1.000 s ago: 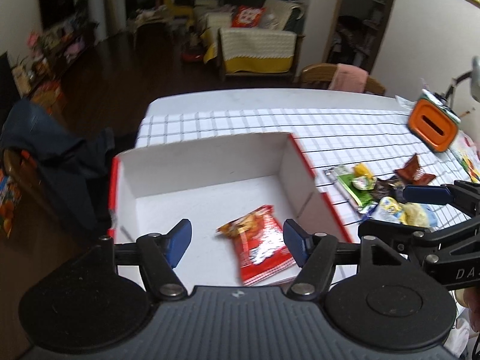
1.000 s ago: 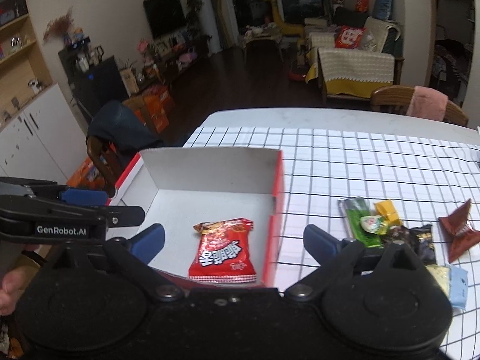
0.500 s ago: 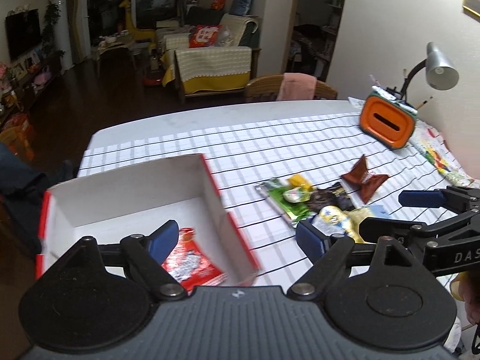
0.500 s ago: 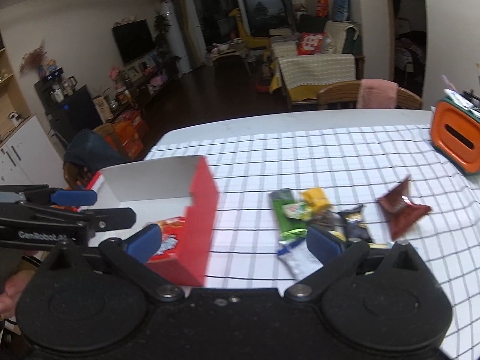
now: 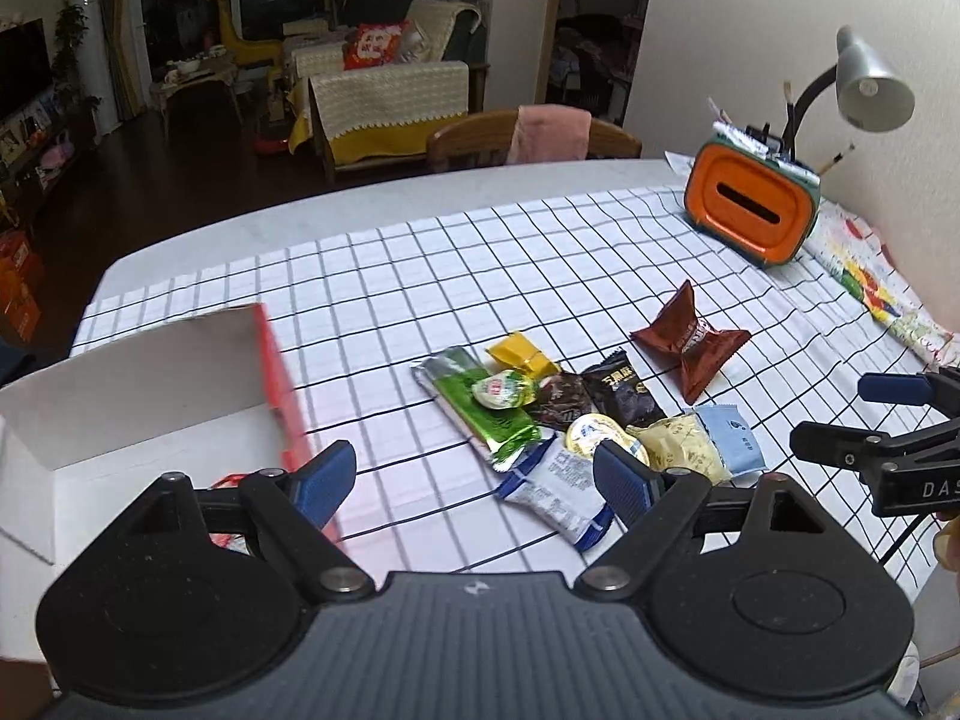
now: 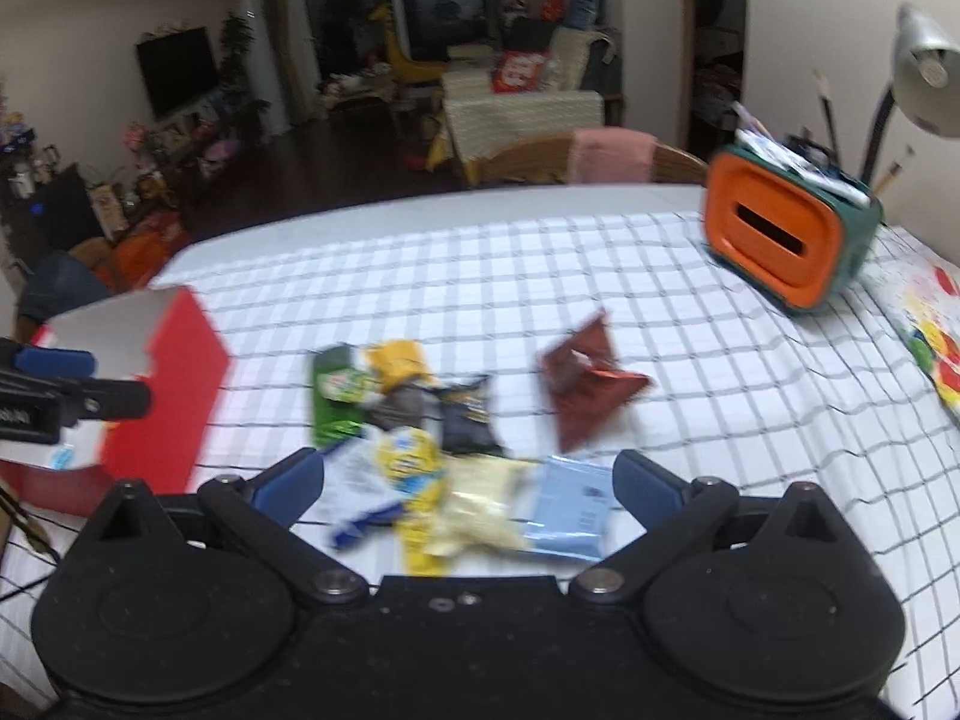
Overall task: Organize snacks
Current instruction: 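Withdraw both open grippers from the box back toward the snack pile, then grasp the green-labelled round snack with the left gripper while the right grasps the light-blue packet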
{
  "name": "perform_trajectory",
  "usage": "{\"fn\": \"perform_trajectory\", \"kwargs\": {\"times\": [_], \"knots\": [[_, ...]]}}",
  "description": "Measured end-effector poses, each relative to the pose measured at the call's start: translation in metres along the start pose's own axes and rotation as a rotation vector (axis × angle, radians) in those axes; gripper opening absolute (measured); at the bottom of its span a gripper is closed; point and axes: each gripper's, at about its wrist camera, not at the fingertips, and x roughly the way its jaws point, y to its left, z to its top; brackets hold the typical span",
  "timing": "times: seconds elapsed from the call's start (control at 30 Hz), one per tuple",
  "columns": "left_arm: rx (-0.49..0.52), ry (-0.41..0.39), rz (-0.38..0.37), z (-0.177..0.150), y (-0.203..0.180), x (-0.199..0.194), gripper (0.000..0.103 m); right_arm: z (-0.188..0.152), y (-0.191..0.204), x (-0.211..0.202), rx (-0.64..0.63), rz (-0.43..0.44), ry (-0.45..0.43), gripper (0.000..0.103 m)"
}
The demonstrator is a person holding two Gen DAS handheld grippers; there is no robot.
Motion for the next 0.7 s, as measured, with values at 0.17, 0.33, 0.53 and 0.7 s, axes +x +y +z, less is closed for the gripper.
{"fn": "perform_trajectory", "kwargs": {"times": [0.17,0.33,0.53,0.7], "knots": [[0.006,0.031,0.032,0.007,-0.019,0.031,0.087,-0.009,-0.038,0.028,0.025,-0.033,0.053,0.101],[-0.016,0.085,0.070,0.014,-0.026,0.068,0.087,-0.016,-0.056,0.059,0.007,-0.067,0.108,0.098],[-0.081,0.164,0.096,0.026,-0.024,0.110,0.087,-0.022,-0.062,0.089,-0.014,-0.077,0.169,0.094],[-0.115,0.207,0.124,0.038,-0.022,0.140,0.087,-0.024,-0.061,0.107,-0.040,-0.072,0.205,0.090]]}}
